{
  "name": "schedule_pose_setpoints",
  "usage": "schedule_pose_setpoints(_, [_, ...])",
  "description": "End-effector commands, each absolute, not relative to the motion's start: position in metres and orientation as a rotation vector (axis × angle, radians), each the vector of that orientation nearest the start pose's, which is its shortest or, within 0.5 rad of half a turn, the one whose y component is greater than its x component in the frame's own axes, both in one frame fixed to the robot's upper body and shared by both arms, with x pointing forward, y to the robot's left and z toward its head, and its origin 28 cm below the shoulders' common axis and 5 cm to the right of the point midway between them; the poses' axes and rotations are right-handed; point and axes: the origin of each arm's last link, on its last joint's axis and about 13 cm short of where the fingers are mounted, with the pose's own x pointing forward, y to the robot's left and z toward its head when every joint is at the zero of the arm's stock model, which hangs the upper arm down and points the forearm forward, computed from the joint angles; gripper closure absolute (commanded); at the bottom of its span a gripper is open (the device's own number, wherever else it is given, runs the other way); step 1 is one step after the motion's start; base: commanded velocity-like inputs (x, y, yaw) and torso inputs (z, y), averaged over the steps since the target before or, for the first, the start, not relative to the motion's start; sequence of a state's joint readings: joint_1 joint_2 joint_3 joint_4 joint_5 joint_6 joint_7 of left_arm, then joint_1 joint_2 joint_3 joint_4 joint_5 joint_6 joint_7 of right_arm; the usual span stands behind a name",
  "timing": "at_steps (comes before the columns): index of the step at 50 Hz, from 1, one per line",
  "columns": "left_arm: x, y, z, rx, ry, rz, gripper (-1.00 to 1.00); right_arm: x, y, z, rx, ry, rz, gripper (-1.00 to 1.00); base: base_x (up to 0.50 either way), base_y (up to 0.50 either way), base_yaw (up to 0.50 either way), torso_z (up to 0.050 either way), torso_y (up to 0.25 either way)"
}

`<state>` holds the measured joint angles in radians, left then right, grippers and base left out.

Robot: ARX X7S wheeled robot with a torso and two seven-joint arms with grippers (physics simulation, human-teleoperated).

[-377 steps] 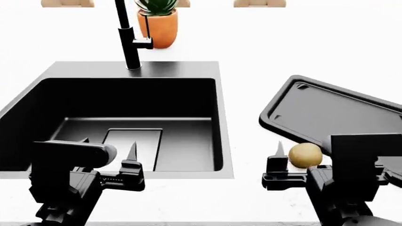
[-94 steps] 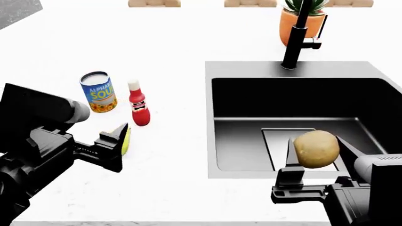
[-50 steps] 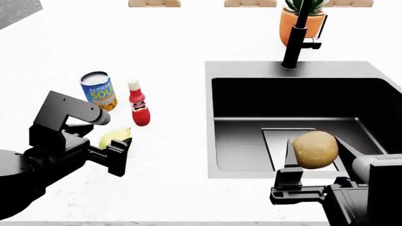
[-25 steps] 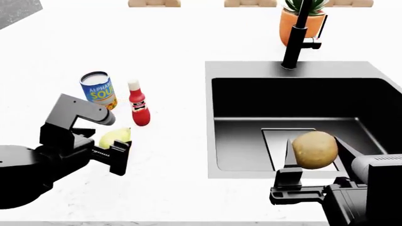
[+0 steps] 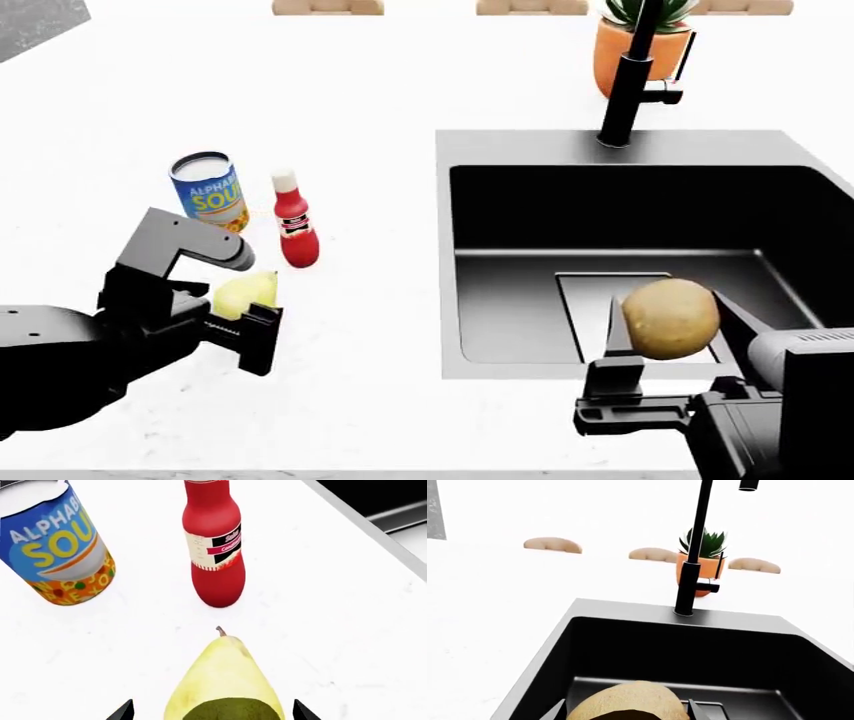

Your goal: Pick up the fruits and vegetables and place them in the sink. Turn on the sink faucet to wash them. Then turn the sink off and put them in the tray.

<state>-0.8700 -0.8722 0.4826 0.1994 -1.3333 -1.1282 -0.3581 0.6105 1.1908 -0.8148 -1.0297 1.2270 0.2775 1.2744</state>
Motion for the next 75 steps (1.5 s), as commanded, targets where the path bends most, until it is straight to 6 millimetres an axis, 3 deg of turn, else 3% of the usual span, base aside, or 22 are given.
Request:
schedule_pose_setpoints(1, [0.264, 0.296, 0.197, 0.174, 0.592, -0.289, -1.00, 0.128, -0.120, 0.203, -0.120, -0.022, -0.032, 1.00, 0.00, 0.00, 0.00, 0.000, 0.000])
schedule_pose_setpoints(5, [0.264, 0.296, 0.196, 0.174, 0.594, -0.292, -1.00, 0.128, -0.120, 0.203, -0.119, -0.021, -0.032, 1.00, 0.00, 0.00, 0.00, 0.000, 0.000])
schedule_pose_setpoints(6, [0.264, 0.296, 0.196, 0.174, 0.593, -0.293, 1.00, 0.128, -0.120, 0.203, -0.119, -0.020, -0.032, 1.00, 0.00, 0.00, 0.00, 0.000, 0.000])
schedule_pose_setpoints(20, [0.252, 0.297, 0.201, 0.164, 0.533, -0.328, 1.00, 0.128, -0.120, 0.203, -0.120, -0.018, -0.033, 1.00, 0.00, 0.00, 0.00, 0.000, 0.000])
schedule_pose_setpoints(34, [0.189, 0.291, 0.231, 0.082, 0.339, -0.369, 1.00, 0.126, -0.121, 0.208, -0.135, -0.026, -0.022, 1.00, 0.00, 0.00, 0.00, 0.000, 0.000])
schedule_pose_setpoints(40, [0.161, 0.280, 0.231, 0.056, 0.272, -0.347, 1.00, 0.124, -0.124, 0.208, -0.148, -0.026, -0.025, 1.00, 0.00, 0.00, 0.00, 0.000, 0.000])
schedule_pose_setpoints(48, [0.139, 0.270, 0.228, 0.063, 0.225, -0.325, 1.00, 0.121, -0.124, 0.209, -0.158, -0.033, -0.021, 1.00, 0.00, 0.00, 0.00, 0.000, 0.000])
schedule_pose_setpoints(75, [0.136, 0.268, 0.229, 0.050, 0.209, -0.349, 1.00, 0.118, -0.122, 0.214, -0.153, -0.041, -0.011, 1.00, 0.00, -0.44, 0.00, 0.000, 0.000])
